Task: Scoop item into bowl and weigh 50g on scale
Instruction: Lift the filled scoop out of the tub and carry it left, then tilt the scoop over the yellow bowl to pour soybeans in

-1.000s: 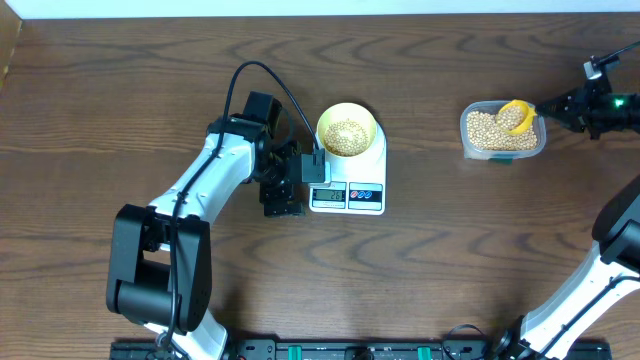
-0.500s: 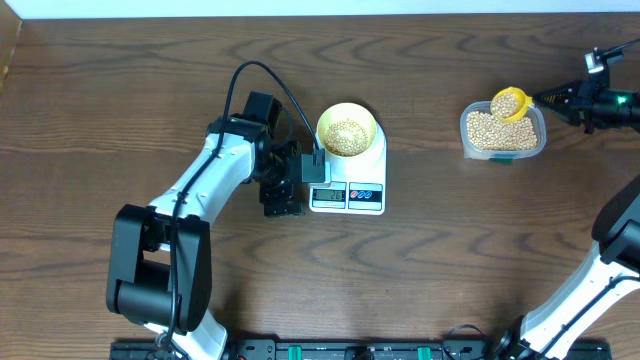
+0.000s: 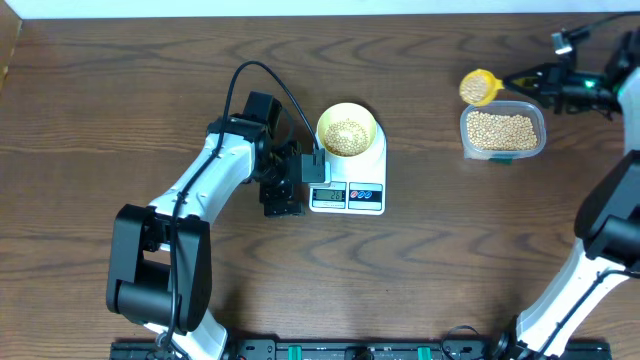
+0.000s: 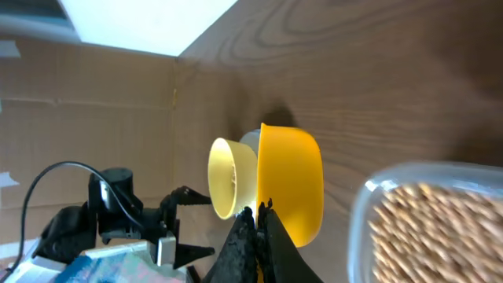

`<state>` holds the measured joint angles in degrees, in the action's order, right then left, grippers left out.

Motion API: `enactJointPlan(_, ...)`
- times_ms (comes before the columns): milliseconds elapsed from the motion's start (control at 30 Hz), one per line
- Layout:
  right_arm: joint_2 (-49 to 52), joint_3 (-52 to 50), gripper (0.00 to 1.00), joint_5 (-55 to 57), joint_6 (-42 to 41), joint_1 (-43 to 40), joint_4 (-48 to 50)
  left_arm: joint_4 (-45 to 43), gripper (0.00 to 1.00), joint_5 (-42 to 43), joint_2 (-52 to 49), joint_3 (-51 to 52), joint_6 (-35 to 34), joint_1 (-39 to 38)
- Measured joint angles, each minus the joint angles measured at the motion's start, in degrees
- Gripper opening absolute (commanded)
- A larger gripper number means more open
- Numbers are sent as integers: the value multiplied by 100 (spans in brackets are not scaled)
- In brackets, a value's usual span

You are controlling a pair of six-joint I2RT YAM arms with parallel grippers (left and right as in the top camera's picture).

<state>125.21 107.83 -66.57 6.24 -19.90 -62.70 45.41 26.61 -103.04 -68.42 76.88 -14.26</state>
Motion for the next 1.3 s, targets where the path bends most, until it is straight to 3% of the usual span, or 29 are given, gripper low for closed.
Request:
enactJointPlan(633,0,-2,1,-258,-1167,1950,1950,0,98,0,0,0,0,0)
enactJointPlan(1300,0,-2,1,-214,-855,2789,2354,0,98,-2,0,0,-2,0)
